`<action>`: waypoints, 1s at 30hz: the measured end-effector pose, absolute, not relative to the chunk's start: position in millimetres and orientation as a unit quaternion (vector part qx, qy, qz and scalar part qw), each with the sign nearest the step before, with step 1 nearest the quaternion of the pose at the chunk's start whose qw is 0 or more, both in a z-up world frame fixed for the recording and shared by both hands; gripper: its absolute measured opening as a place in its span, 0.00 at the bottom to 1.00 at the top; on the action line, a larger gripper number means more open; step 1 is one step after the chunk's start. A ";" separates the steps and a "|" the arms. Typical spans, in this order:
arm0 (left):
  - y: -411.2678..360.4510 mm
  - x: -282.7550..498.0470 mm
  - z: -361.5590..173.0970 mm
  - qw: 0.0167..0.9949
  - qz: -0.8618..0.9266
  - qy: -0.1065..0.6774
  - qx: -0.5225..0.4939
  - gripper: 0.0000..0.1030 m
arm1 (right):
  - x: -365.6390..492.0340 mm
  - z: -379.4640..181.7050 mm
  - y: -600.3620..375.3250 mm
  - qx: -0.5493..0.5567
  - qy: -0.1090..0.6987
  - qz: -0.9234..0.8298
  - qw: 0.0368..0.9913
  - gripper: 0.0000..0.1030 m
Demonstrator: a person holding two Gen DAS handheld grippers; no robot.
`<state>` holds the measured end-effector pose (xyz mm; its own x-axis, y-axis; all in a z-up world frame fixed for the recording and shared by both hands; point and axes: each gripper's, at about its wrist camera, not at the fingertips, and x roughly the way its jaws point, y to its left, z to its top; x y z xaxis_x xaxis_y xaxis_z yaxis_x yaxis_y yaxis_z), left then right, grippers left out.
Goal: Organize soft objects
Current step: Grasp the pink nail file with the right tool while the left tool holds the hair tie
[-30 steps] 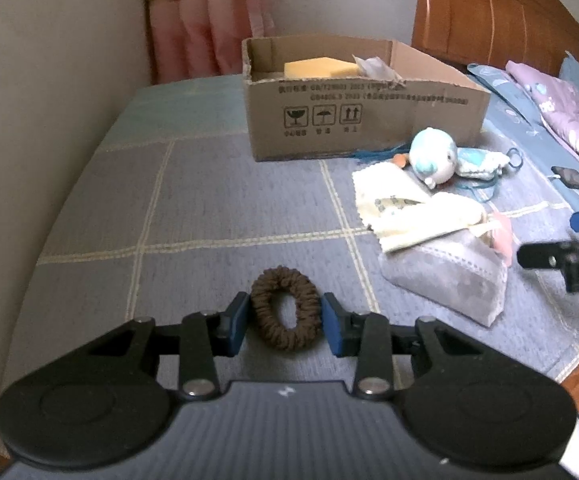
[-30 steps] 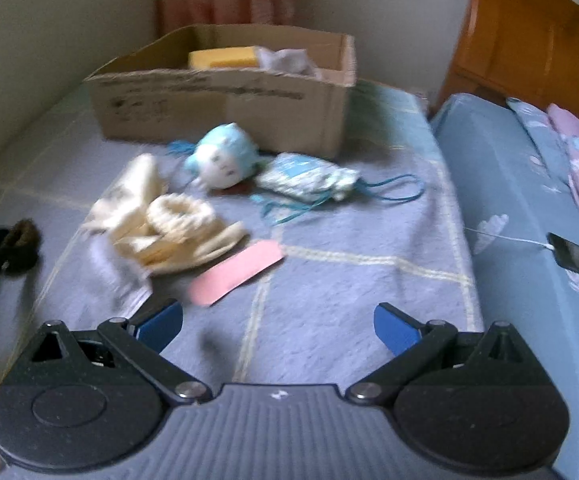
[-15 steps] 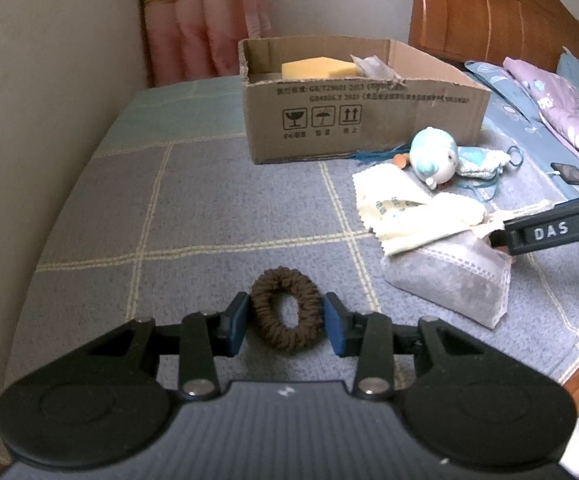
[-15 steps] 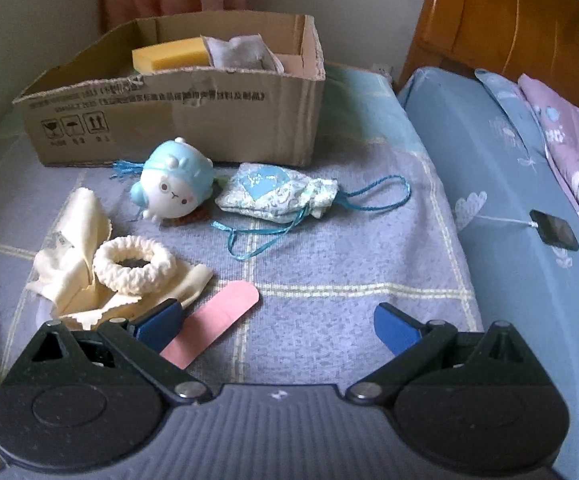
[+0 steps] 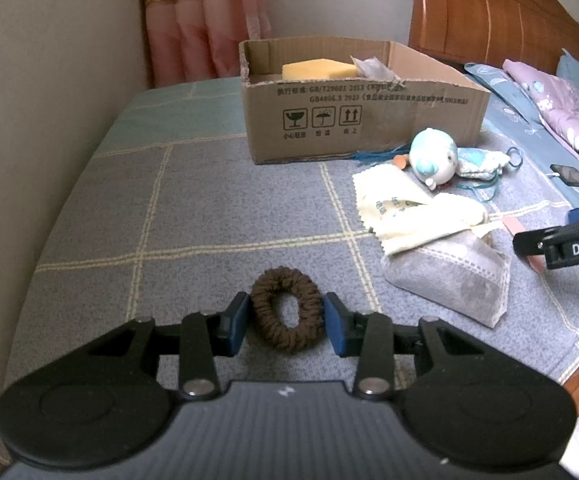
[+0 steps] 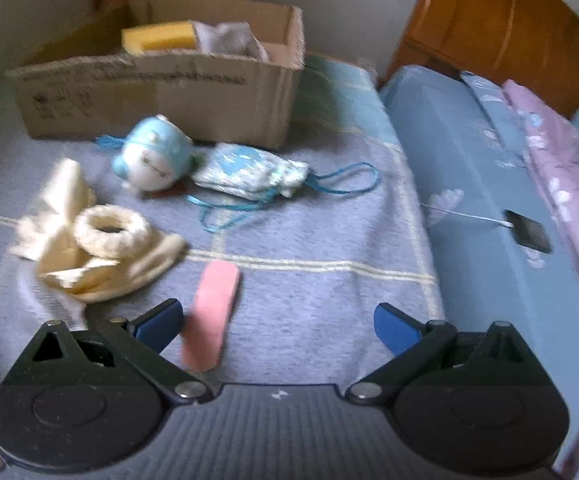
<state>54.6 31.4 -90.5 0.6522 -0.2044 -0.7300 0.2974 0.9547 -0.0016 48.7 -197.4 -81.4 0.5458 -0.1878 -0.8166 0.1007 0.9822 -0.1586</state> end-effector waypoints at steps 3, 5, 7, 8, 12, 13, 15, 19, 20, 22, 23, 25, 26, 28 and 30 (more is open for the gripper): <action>31.6 54.4 -90.6 0.907 -0.138 0.393 0.059 0.41 | 46.3 -84.2 -192.7 -0.041 0.470 -0.064 0.879 0.74; 31.9 54.3 -90.6 0.907 -0.139 0.393 0.059 0.41 | 43.4 -84.0 -186.8 -0.041 0.460 -0.059 0.885 0.69; 31.8 53.8 -90.8 0.908 -0.138 0.392 0.060 0.41 | 40.4 -83.2 -182.7 -0.032 0.453 -0.052 0.889 0.64; 31.6 53.7 -90.8 0.907 -0.138 0.392 0.060 0.41 | 40.4 -83.4 -180.6 -0.026 0.452 -0.049 0.890 0.63; 33.1 54.3 -90.7 0.907 -0.139 0.393 0.061 0.41 | 40.4 -85.7 -178.9 -0.006 0.449 -0.044 0.893 0.50; 33.5 54.6 -90.8 0.907 -0.140 0.393 0.061 0.41 | 40.3 -85.8 -178.2 -0.007 0.447 -0.045 0.894 0.46; 33.6 54.9 -90.7 0.906 -0.141 0.394 0.062 0.41 | 40.0 -86.2 -177.7 -0.008 0.444 -0.044 0.895 0.39; 32.8 54.9 -90.8 0.906 -0.141 0.394 0.062 0.42 | 40.0 -86.1 -182.2 0.002 0.441 -0.045 0.896 0.23; 33.0 55.0 -90.8 0.906 -0.141 0.394 0.062 0.42 | 39.8 -86.5 -182.9 0.003 0.440 -0.045 0.897 0.22; 33.0 55.2 -90.6 0.906 -0.141 0.394 0.063 0.43 | 39.6 -86.7 -182.7 0.002 0.440 -0.046 0.897 0.22; 33.1 55.3 -90.7 0.906 -0.140 0.394 0.064 0.44 | 39.8 -86.7 -182.4 0.001 0.441 -0.046 0.896 0.22; 33.6 55.5 -91.6 0.908 -0.138 0.390 0.068 0.50 | 40.3 -86.2 -182.4 0.002 0.443 -0.045 0.896 0.22; 34.5 56.1 -92.2 0.909 -0.133 0.390 0.071 0.59 | 40.5 -86.2 -182.5 0.003 0.443 -0.043 0.895 0.22; 36.3 57.0 -92.7 0.909 -0.123 0.392 0.072 0.64 | 40.2 -86.0 -182.0 -0.003 0.443 -0.042 0.896 0.22; 38.5 58.2 -92.1 0.904 -0.134 0.401 0.060 0.54 | 39.7 -86.2 -181.2 -0.007 0.443 -0.042 0.896 0.22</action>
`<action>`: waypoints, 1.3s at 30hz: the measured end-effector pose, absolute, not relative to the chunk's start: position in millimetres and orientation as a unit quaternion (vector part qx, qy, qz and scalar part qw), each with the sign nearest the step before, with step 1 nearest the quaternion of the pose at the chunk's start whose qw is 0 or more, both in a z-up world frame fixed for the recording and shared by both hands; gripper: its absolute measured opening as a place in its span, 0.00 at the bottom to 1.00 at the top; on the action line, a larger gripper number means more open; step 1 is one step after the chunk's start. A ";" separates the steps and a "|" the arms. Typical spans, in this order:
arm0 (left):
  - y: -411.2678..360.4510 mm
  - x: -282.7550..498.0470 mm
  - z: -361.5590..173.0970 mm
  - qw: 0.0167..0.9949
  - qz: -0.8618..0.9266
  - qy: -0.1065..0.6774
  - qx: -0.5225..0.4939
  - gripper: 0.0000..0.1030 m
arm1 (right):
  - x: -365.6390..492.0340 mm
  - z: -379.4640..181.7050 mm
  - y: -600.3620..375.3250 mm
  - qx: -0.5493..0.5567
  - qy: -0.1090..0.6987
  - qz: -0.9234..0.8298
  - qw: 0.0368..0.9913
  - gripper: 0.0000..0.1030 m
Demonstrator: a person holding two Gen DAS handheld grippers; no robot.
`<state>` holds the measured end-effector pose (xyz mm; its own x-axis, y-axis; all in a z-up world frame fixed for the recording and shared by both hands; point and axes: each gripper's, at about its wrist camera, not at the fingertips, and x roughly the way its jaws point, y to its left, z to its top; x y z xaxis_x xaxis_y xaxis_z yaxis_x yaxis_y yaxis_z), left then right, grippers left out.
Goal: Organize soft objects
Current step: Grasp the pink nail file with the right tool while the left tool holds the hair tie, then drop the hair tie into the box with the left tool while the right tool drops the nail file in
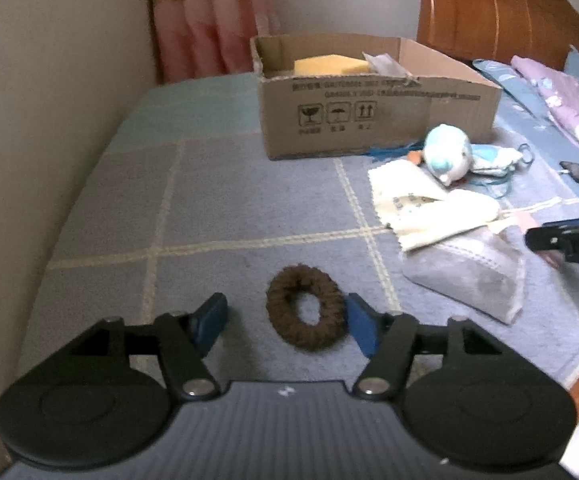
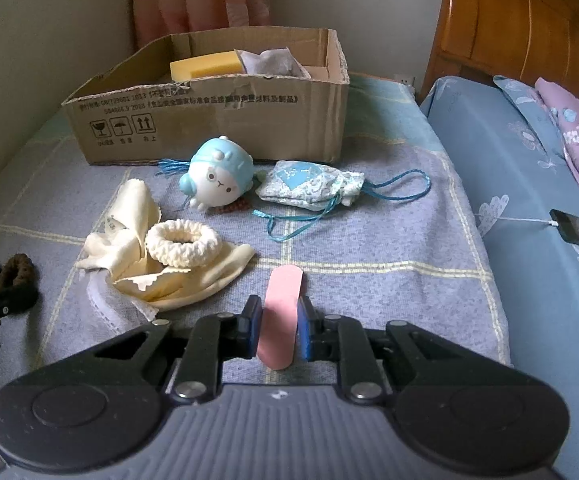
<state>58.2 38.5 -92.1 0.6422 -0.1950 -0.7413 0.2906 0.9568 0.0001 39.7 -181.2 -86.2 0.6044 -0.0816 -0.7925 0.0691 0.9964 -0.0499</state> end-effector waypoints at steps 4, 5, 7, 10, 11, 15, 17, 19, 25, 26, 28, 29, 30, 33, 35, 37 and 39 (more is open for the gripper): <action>34.6 56.8 -90.3 0.902 -0.147 0.402 0.062 0.42 | 39.4 -86.3 -180.9 -0.008 0.443 -0.041 0.895 0.22; 33.3 56.3 -90.1 0.902 -0.149 0.401 0.063 0.39 | 39.3 -86.0 -180.8 -0.009 0.443 -0.040 0.896 0.22; 32.0 55.4 -89.7 0.902 -0.149 0.401 0.063 0.36 | 38.9 -85.7 -180.0 -0.010 0.443 -0.038 0.896 0.22; 32.4 56.4 -88.7 0.900 -0.150 0.404 0.060 0.31 | 38.1 -85.4 -179.2 -0.012 0.443 -0.035 0.896 0.22; 32.8 57.2 -88.2 0.900 -0.150 0.406 0.059 0.31 | 37.8 -84.8 -179.2 -0.012 0.442 -0.034 0.896 0.22; 34.5 59.8 -86.5 0.895 -0.150 0.416 0.057 0.30 | 37.0 -79.7 -179.6 -0.015 0.439 -0.029 0.898 0.22; 34.8 60.4 -85.1 0.893 -0.149 0.420 0.058 0.30 | 36.2 -76.2 -180.2 -0.017 0.436 -0.024 0.899 0.22; 35.9 60.6 -81.8 0.892 -0.148 0.422 0.058 0.30 | 35.4 -72.8 -180.9 -0.020 0.435 -0.021 0.900 0.22; 36.9 67.9 -55.2 0.900 -0.156 0.403 0.059 0.30 | 34.7 -54.0 -184.6 -0.027 0.420 -0.005 0.907 0.22; 36.0 70.3 -49.8 0.902 -0.159 0.397 0.059 0.30 | 35.3 -48.8 -185.2 -0.030 0.415 -0.001 0.909 0.22; 32.3 77.7 -36.4 0.908 -0.165 0.379 0.060 0.30 | 38.9 -37.4 -186.3 -0.037 0.403 0.006 0.915 0.22; 29.7 81.7 -30.0 0.911 -0.167 0.372 0.062 0.30 | 41.5 -32.3 -186.6 -0.040 0.397 0.010 0.917 0.22; 26.8 87.4 -22.6 0.914 -0.170 0.364 0.060 0.30 | 44.7 -26.6 -187.3 -0.043 0.390 0.013 0.920 0.22; 16.4 109.9 0.1 0.919 -0.189 0.342 0.053 0.30 | 54.7 -10.2 -190.1 -0.048 0.370 0.023 0.928 0.22; 6.5 127.3 14.2 0.925 -0.193 0.323 0.057 0.30 | 62.8 0.0 -193.2 -0.047 0.357 0.028 0.932 0.22; -4.5 145.5 24.1 0.931 -0.195 0.303 0.062 0.30 | 71.0 7.6 -195.3 -0.047 0.347 0.032 0.936 0.22; -15.0 167.5 28.9 0.933 -0.193 0.298 0.058 0.31 | 80.5 13.1 -198.2 -0.044 0.341 0.035 0.939 0.22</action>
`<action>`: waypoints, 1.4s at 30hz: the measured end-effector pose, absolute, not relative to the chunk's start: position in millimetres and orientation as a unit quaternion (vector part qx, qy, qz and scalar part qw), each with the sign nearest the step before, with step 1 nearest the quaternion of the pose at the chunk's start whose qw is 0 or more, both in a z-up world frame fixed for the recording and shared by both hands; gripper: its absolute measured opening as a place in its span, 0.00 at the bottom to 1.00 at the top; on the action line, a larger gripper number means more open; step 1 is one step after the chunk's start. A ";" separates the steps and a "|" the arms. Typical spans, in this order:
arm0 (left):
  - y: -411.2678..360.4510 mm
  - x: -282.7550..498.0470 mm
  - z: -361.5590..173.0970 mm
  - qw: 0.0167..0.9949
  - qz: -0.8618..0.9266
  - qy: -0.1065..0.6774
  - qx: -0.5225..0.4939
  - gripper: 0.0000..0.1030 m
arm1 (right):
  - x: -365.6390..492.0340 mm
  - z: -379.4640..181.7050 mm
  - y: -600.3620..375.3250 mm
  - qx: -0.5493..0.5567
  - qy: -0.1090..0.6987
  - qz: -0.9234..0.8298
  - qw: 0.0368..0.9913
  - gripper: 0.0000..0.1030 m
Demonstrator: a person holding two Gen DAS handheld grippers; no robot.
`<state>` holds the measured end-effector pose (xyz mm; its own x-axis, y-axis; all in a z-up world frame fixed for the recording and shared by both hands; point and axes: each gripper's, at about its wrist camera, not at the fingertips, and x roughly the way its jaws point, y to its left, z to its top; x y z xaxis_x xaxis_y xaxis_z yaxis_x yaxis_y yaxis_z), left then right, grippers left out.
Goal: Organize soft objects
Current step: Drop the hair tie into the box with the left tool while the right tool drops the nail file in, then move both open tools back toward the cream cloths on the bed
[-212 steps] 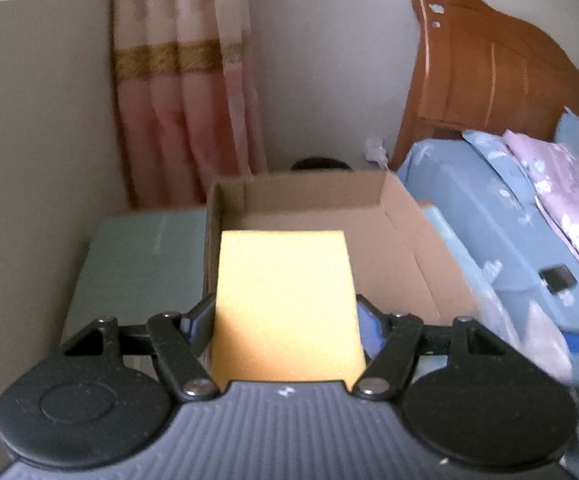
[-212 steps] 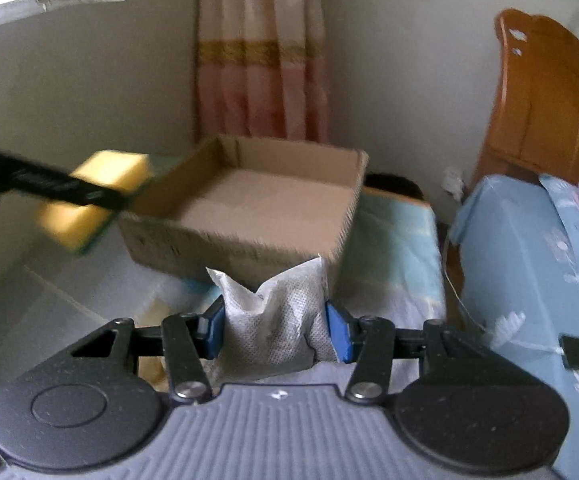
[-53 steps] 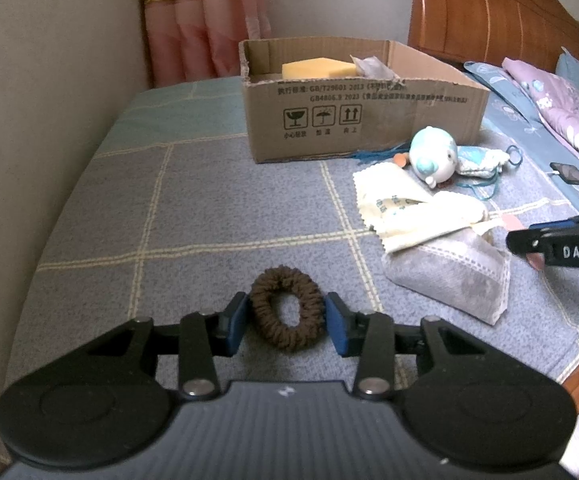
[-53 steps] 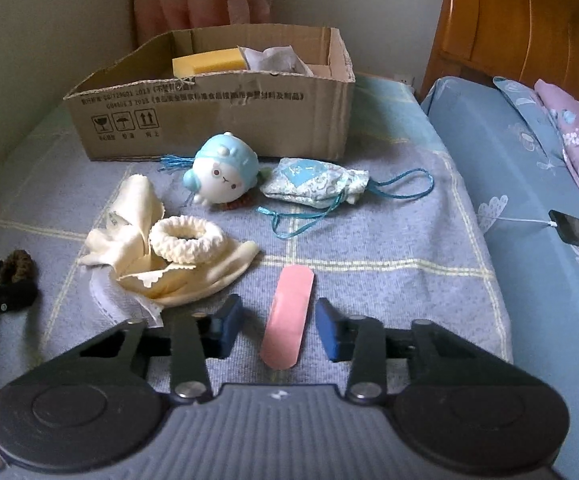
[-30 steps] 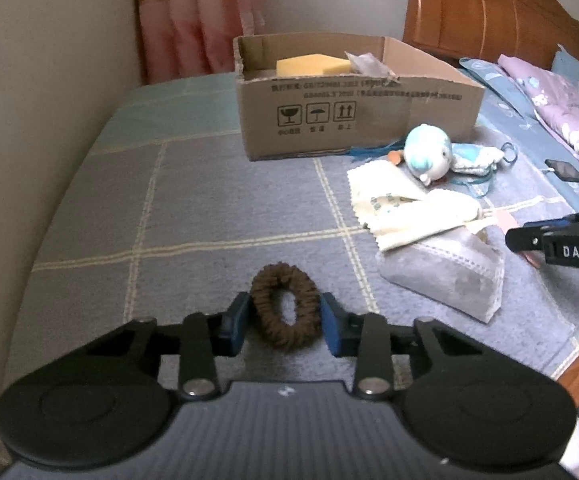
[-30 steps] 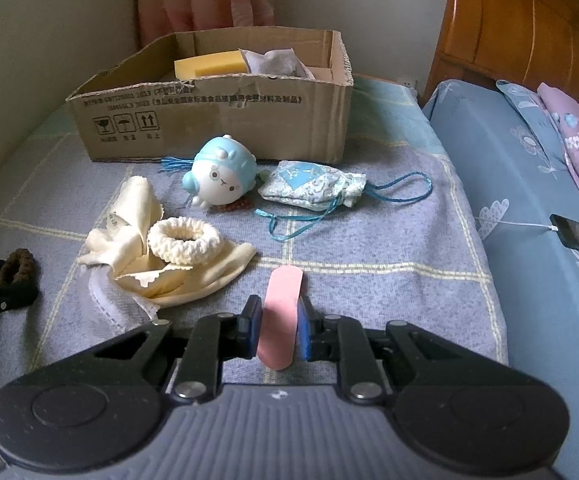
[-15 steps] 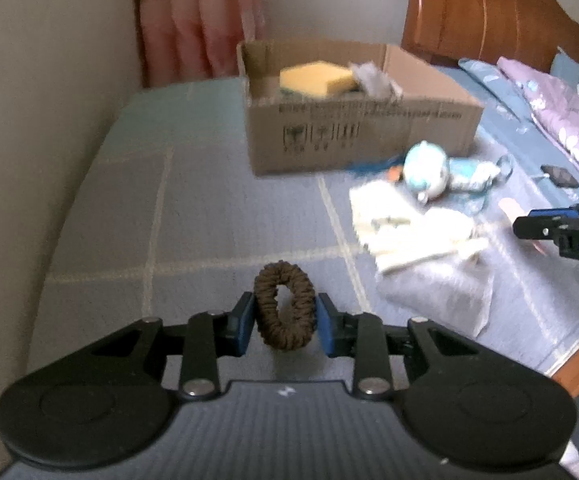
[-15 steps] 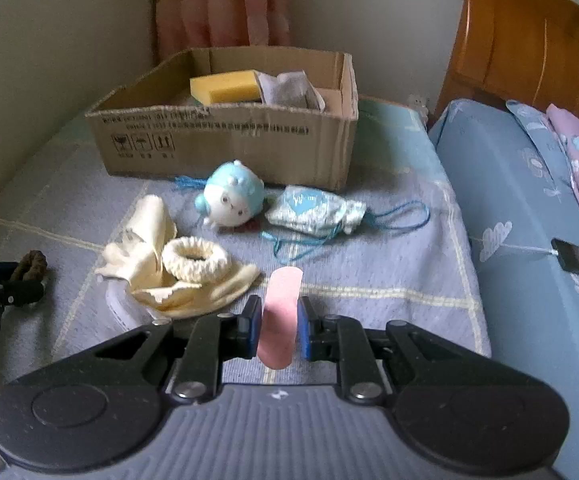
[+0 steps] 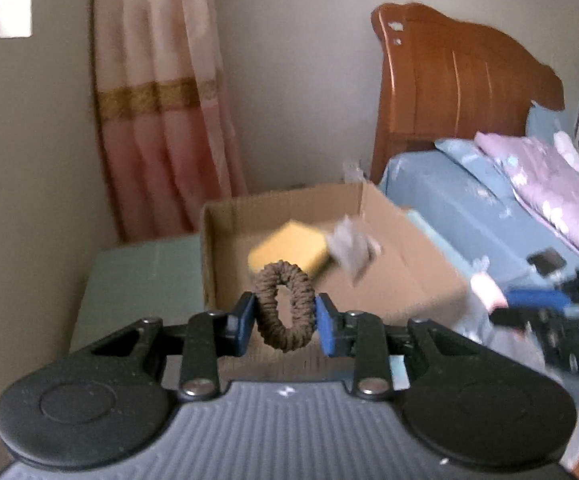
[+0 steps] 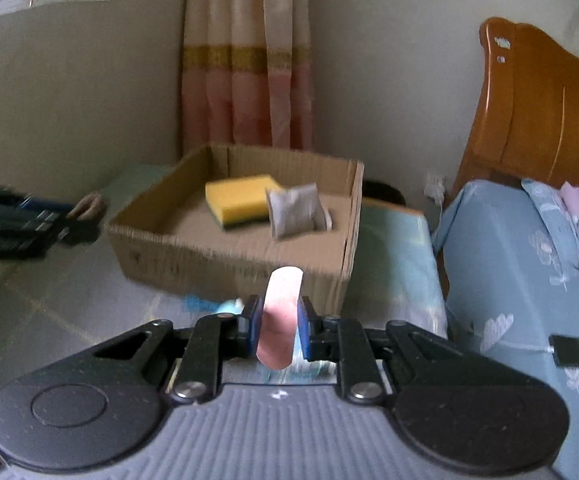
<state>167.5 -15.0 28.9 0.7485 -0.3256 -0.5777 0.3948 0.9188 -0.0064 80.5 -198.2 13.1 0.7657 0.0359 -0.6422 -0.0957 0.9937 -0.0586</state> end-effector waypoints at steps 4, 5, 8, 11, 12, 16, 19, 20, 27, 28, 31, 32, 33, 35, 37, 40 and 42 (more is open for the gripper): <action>-28.6 204.7 23.2 0.943 -0.161 0.289 0.046 0.55 | 100.2 18.8 -202.6 -0.042 0.335 0.036 0.941 0.22; -30.0 209.6 19.3 0.940 -0.150 0.302 0.048 0.76 | 104.8 19.2 -203.0 -0.045 0.334 0.036 0.941 0.22; -27.8 207.3 9.8 0.935 -0.150 0.317 0.046 0.90 | 115.9 21.8 -205.0 -0.048 0.333 0.037 0.941 0.22; -23.3 190.8 7.5 0.934 -0.150 0.319 0.062 0.91 | 129.3 23.4 -207.8 -0.052 0.330 0.038 0.942 0.22; -21.7 183.5 8.0 0.933 -0.147 0.322 0.068 0.94 | 134.7 24.3 -208.5 -0.052 0.329 0.038 0.942 0.22; -13.3 155.1 14.7 0.929 -0.149 0.331 0.069 0.95 | 160.5 27.2 -210.6 -0.046 0.331 0.045 0.941 0.22; -8.2 137.7 21.1 0.928 -0.157 0.332 0.063 0.95 | 183.1 28.7 -210.5 -0.037 0.337 0.049 0.940 0.22; -8.7 133.5 21.5 0.928 -0.159 0.332 0.066 0.96 | 191.1 28.7 -210.9 -0.032 0.342 0.050 0.938 0.23; -10.6 117.0 16.6 0.924 -0.140 0.339 0.108 0.97 | 207.4 28.2 -210.1 -0.043 0.350 0.035 0.935 0.94; -9.2 115.0 17.9 0.924 -0.141 0.341 0.106 0.97 | 204.3 30.0 -210.7 -0.039 0.352 0.037 0.935 0.94; -6.6 108.3 24.5 0.924 -0.142 0.340 0.100 0.97 | 191.7 35.2 -211.6 -0.031 0.350 0.034 0.936 0.95; -6.1 104.7 27.1 0.925 -0.143 0.338 0.099 0.97 | 187.3 36.4 -211.4 -0.028 0.350 0.035 0.936 0.96; -5.5 100.5 29.9 0.926 -0.143 0.335 0.099 0.97 | 183.3 37.5 -210.8 -0.026 0.351 0.036 0.935 0.96; -4.8 92.9 34.4 0.928 -0.142 0.329 0.100 0.97 | 173.5 39.5 -209.4 -0.027 0.352 0.035 0.935 0.98; -3.8 84.9 37.3 0.930 -0.138 0.324 0.103 0.97 | 163.5 40.4 -206.8 -0.029 0.351 0.029 0.936 1.00; -0.6 75.9 36.0 0.932 -0.132 0.321 0.100 0.98 | 146.0 38.0 -202.1 -0.033 0.354 0.029 0.934 1.00; 1.7 70.9 31.2 0.933 -0.126 0.323 0.094 0.98 | 133.8 35.2 -200.0 -0.034 0.355 0.026 0.934 1.00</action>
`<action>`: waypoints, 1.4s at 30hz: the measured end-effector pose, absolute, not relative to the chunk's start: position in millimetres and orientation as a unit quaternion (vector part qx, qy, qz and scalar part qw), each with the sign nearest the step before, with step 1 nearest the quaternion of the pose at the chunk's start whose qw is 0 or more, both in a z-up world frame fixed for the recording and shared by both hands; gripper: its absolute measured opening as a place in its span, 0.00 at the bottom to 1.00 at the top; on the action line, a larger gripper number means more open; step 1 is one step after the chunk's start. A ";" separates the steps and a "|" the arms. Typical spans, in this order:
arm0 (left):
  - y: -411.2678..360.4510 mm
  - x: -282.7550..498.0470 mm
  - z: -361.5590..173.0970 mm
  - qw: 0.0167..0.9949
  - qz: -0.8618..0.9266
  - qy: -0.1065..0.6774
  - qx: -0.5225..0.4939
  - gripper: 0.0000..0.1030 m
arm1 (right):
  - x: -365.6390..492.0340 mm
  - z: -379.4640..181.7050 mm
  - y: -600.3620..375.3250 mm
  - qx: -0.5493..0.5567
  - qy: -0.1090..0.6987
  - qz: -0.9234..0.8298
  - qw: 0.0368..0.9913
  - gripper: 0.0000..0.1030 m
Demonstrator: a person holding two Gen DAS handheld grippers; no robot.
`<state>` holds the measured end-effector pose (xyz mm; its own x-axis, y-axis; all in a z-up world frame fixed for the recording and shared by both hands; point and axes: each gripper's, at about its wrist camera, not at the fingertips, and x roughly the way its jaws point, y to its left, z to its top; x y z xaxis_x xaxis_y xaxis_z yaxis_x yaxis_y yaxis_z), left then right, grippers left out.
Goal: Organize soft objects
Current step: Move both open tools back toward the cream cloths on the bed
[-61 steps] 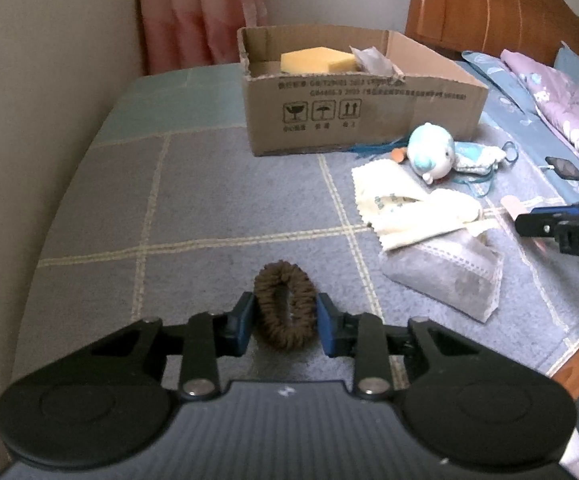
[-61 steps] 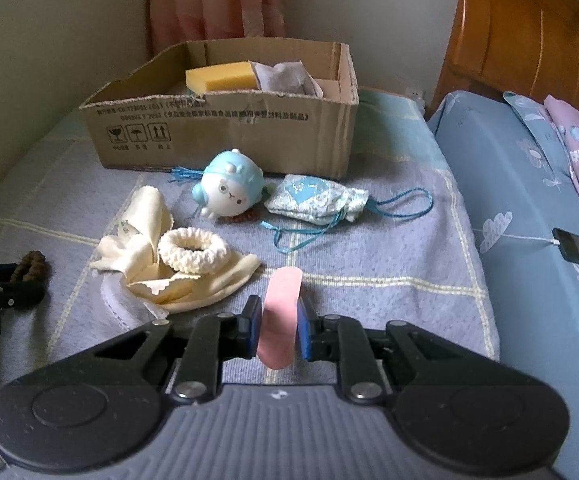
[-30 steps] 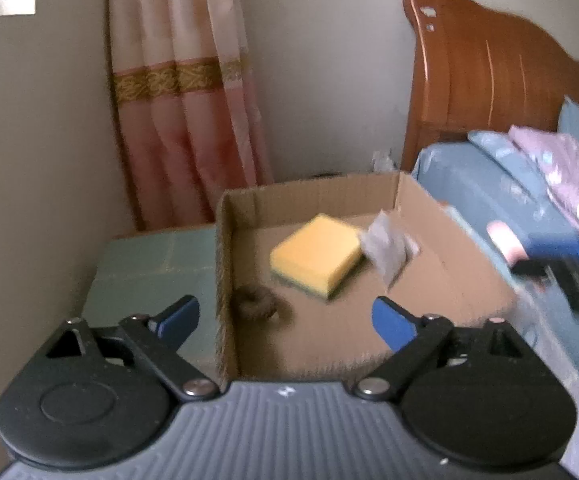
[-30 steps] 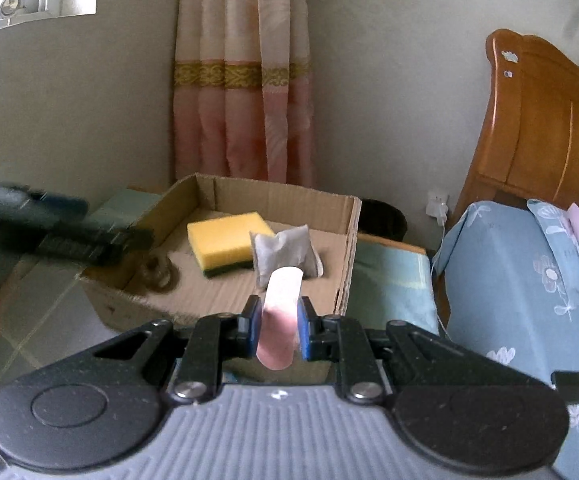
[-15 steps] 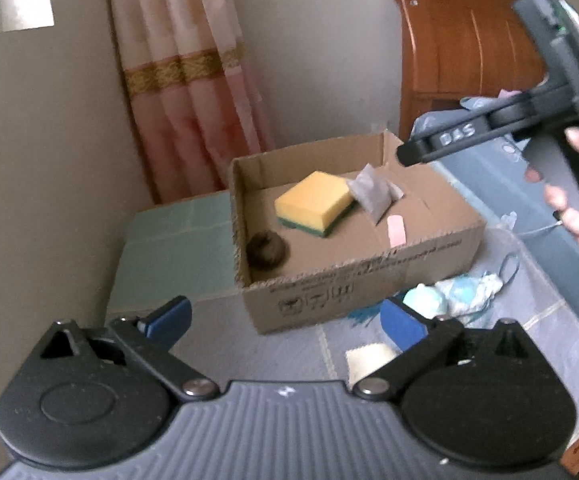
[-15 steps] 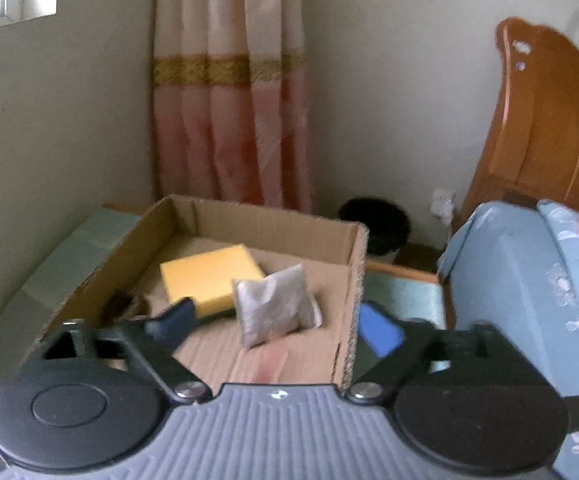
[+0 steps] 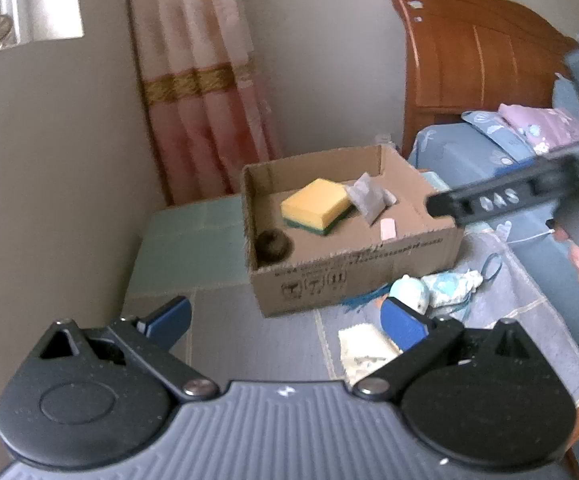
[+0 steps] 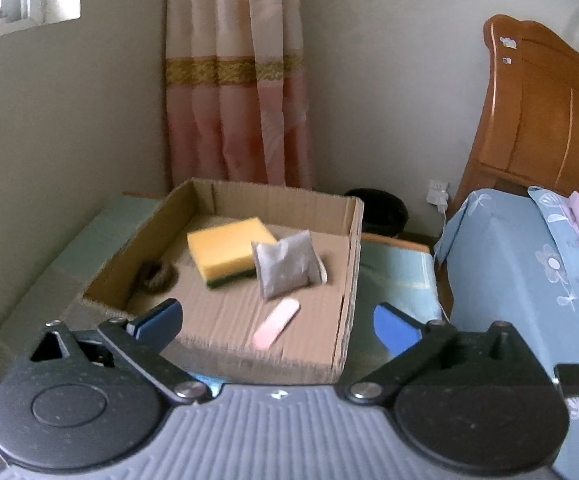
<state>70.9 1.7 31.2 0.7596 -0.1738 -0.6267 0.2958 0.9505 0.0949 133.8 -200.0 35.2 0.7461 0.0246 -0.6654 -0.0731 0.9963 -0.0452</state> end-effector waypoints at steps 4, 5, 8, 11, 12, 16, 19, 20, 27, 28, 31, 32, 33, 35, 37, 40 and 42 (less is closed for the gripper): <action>5.5 64.6 18.6 0.931 -0.122 0.333 0.082 0.98 | 108.0 23.6 -199.5 -0.020 0.368 0.031 0.929 1.00; 6.0 63.6 15.0 0.930 -0.119 0.339 0.079 0.98 | 100.9 20.0 -199.5 -0.018 0.370 0.031 0.928 1.00; 6.7 61.0 4.7 0.925 -0.122 0.351 0.075 0.98 | 80.7 7.9 -197.8 -0.019 0.371 0.022 0.928 1.00; 5.2 58.7 -6.0 0.920 -0.130 0.361 0.081 0.98 | 65.0 -6.9 -198.0 -0.020 0.376 0.010 0.926 1.00; 4.2 58.5 -9.8 0.918 -0.133 0.365 0.083 0.98 | 60.9 -12.0 -198.0 -0.022 0.379 0.006 0.925 1.00; -0.6 57.2 -23.0 0.909 -0.146 0.381 0.089 0.98 | 49.6 -30.1 -202.7 -0.012 0.398 -0.010 0.917 1.00; -4.1 56.5 -31.6 0.903 -0.152 0.390 0.091 0.98 | 44.3 -39.2 -206.3 0.007 0.406 -0.002 0.914 1.00; -5.4 55.7 -33.9 0.902 -0.155 0.392 0.093 0.98 | 43.5 -42.1 -206.2 0.011 0.407 -0.003 0.913 1.00; -6.4 56.7 -47.1 0.894 -0.157 0.403 0.112 0.98 | 49.0 -54.2 -193.3 0.019 0.404 0.027 0.914 0.91; -5.0 57.5 -49.1 0.893 -0.157 0.406 0.111 0.98 | 50.8 -55.6 -190.2 0.019 0.406 0.035 0.913 0.86; -0.9 60.6 -54.5 0.890 -0.156 0.416 0.105 0.98 | 55.7 -59.0 -181.9 0.016 0.407 0.050 0.912 0.82; -0.1 61.5 -56.3 0.889 -0.155 0.418 0.104 0.98 | 57.6 -60.6 -178.9 0.015 0.407 0.057 0.911 0.81; 0.5 62.8 -57.6 0.888 -0.154 0.421 0.103 0.98 | 59.2 -62.0 -176.3 0.014 0.408 0.064 0.910 0.80; 1.4 65.6 -60.0 0.886 -0.155 0.424 0.101 0.98 | 63.7 -66.5 -171.1 0.011 0.412 0.073 0.908 0.74; 1.4 68.3 -62.1 0.885 -0.158 0.427 0.098 0.98 | 68.4 -71.7 -167.9 0.007 0.417 0.076 0.906 0.70; -0.3 71.5 -66.4 0.881 -0.169 0.433 0.093 0.98 | 75.1 -78.7 -167.0 0.014 0.427 0.083 0.900 0.64; -2.1 72.9 -70.3 0.876 -0.179 0.439 0.089 0.98 | 78.5 -83.1 -166.7 0.017 0.432 0.085 0.898 0.60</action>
<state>72.9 -2.1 -70.3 0.5512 -0.2357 -0.8004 0.3915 0.9202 -0.0014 78.5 -166.7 -83.1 0.6127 0.1676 -0.7724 -0.1384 0.9849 0.1040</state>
